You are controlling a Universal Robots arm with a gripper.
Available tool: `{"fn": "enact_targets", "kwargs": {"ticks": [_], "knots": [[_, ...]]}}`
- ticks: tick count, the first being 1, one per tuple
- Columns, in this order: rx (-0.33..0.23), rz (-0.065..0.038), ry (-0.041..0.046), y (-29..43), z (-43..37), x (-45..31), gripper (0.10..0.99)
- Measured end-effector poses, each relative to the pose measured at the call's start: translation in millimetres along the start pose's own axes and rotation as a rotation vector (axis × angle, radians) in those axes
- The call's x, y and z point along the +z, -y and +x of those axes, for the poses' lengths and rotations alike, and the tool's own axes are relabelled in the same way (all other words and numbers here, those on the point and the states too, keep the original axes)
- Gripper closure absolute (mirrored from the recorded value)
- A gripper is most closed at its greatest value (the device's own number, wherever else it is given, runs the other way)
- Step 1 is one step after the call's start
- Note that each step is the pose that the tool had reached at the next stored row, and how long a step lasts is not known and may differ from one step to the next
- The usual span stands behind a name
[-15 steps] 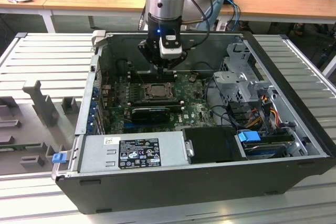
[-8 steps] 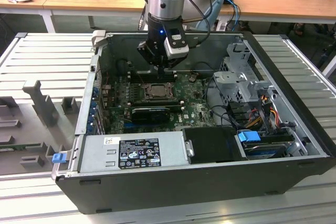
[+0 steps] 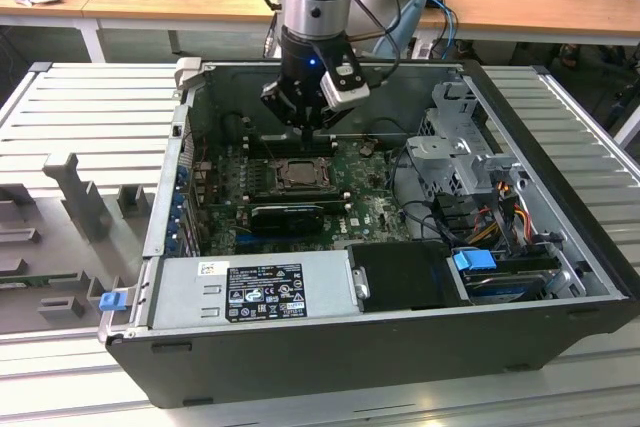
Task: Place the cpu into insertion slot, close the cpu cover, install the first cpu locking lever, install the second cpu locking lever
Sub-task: 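Install the first cpu locking lever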
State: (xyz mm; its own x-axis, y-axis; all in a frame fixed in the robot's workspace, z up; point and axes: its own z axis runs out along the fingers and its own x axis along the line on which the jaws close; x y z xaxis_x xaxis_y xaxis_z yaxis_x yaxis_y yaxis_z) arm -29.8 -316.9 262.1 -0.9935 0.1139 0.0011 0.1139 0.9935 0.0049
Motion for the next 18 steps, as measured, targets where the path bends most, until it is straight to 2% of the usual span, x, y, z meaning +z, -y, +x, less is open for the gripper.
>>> {"fn": "enact_targets", "kwargs": {"ticks": [4, 7, 14, 18], "knots": [[-0.003, 0.0, 0.0008, 0.9, 8.1, 0.2, 0.98], [-0.004, 0.0, 0.0039, 2.7, 24.0, 0.4, 0.98], [-0.003, -0.001, 0.007, 4.9, 43.2, 0.7, 0.98], [-0.004, -0.001, 0.01, 6.6, 57.7, 0.9, 0.98]]}}
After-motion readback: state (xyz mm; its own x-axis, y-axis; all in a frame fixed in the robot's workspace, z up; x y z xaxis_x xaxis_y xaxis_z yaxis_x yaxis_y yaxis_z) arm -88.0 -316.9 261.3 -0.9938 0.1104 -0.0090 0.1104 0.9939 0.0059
